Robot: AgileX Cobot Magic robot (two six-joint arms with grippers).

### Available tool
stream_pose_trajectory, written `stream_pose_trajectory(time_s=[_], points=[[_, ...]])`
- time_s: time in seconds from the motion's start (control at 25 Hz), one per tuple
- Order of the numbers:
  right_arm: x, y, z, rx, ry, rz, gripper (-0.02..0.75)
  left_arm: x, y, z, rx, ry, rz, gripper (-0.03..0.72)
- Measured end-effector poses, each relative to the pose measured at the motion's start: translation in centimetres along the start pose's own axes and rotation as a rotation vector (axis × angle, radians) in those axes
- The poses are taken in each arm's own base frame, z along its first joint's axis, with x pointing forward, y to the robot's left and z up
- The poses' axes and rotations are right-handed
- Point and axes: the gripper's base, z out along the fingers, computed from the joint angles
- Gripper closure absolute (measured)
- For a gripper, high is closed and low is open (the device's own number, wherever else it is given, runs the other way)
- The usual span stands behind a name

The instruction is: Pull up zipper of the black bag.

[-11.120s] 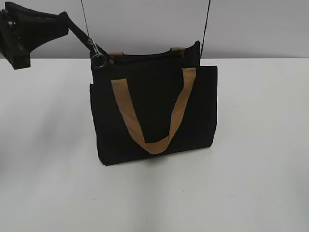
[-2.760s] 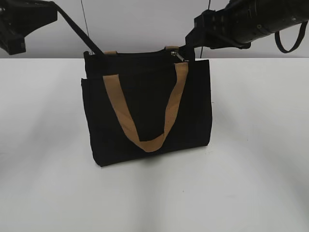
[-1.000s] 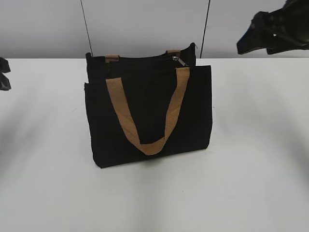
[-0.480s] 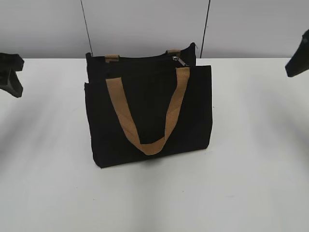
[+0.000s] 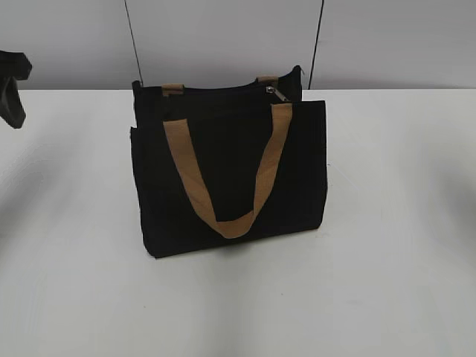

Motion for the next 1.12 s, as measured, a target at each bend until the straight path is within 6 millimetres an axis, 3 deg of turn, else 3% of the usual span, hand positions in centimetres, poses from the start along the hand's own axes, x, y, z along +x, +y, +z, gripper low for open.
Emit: stream_pose_trajectory(time_s=[0.16, 0.36, 0.72, 1.0, 1.12], points=[[0.6, 0.1, -0.8, 0.02, 0.017, -0.02, 0.155, 1.0, 0.1, -0.8, -0.013, 0.081, 0.008, 0.257], [2.7, 0.9, -3.1, 0.07, -0.041, -0.021, 0.155, 2.5, 0.2, -3.6, -0.019, 0.043, 0.012, 0.257], [12.3, 3.6, -5.6, 0.108, -0.178, -0.054, 0.155, 10.3, 0.4, -9.5, -0.016, -0.111, 0.012, 0.26], [19.6, 6.4, -9.6, 0.157, -0.501, -0.1, 0.155, 17.5, 0.7, -13.2, -0.019, -0.305, 0.013, 0.26], [22.6, 7.3, -10.8, 0.182, -0.639, -0.136, 0.155, 20.4, 0.8, -13.7, -0.018, -0.372, 0.012, 0.26]])
